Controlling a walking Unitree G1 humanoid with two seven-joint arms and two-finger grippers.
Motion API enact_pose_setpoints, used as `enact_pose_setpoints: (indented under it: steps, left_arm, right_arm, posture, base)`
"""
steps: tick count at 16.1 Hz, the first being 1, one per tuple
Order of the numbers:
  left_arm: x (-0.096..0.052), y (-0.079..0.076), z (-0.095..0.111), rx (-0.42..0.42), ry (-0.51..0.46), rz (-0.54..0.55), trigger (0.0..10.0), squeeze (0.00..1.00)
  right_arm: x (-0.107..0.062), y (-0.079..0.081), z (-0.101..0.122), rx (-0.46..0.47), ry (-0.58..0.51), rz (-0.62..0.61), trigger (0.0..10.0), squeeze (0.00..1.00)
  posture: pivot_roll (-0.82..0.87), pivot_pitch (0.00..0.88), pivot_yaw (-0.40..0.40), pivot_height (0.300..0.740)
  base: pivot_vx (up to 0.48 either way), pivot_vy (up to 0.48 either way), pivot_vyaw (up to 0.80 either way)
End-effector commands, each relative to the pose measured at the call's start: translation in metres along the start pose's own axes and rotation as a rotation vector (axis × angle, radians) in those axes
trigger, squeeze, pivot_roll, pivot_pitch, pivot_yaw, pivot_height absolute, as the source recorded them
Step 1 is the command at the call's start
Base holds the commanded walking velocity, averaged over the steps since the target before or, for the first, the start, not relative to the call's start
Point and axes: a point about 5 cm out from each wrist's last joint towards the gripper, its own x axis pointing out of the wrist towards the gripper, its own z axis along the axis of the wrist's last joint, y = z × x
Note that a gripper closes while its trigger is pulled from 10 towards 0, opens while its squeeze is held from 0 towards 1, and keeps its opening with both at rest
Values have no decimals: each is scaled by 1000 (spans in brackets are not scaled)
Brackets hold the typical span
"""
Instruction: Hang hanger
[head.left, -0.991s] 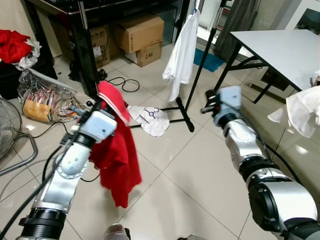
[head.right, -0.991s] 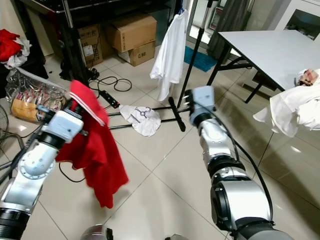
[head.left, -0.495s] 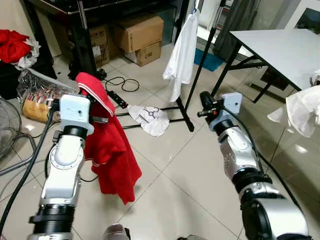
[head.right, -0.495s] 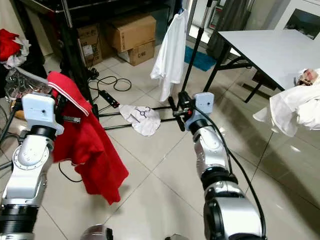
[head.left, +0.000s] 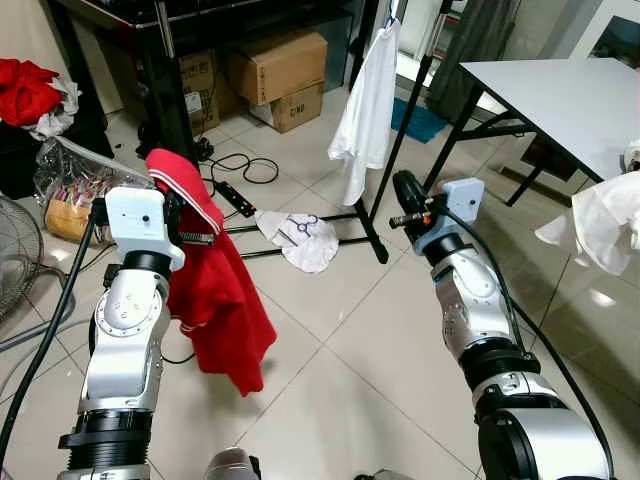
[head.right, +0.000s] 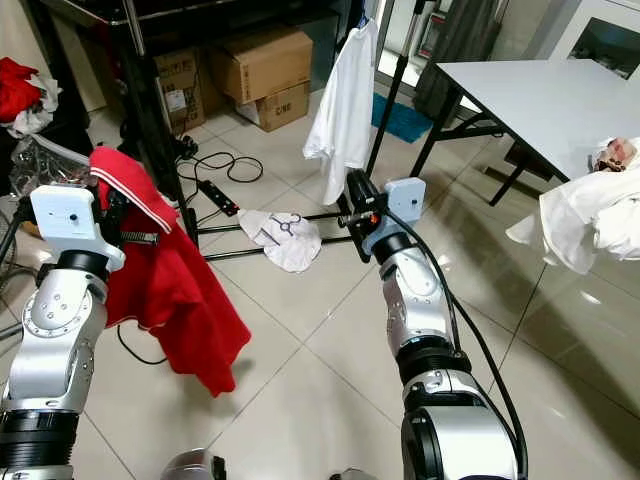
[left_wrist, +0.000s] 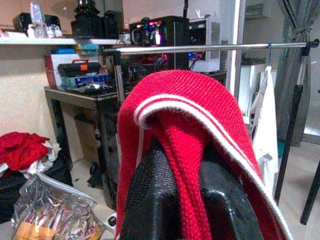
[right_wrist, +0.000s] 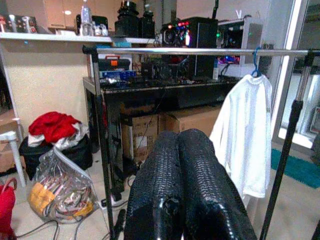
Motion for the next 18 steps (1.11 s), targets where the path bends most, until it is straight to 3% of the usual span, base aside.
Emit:
enact_pose_setpoints:
  steps: [1,15,18]
  left_arm:
    - [2,-2,15,3,-59,-18,10000,0]
    - [6,-1,24,-13,-80,-10,10000,0]
    - [6,-1,26,-10,-90,-8,10000,0]
  right_arm:
    - [-4,0,-3,15,12,-6,10000,0]
    - [-1,4,4,21,-11,15,10000,0]
    - [3,5,7,43,-19,17,10000,0]
  posture:
    - [134,18,-50,740]
    - [131,18,-50,740]
    - [130,16,-51,740]
  base:
    - [0,0,0]
    - [0,0,0]
    - [302,0,-267]
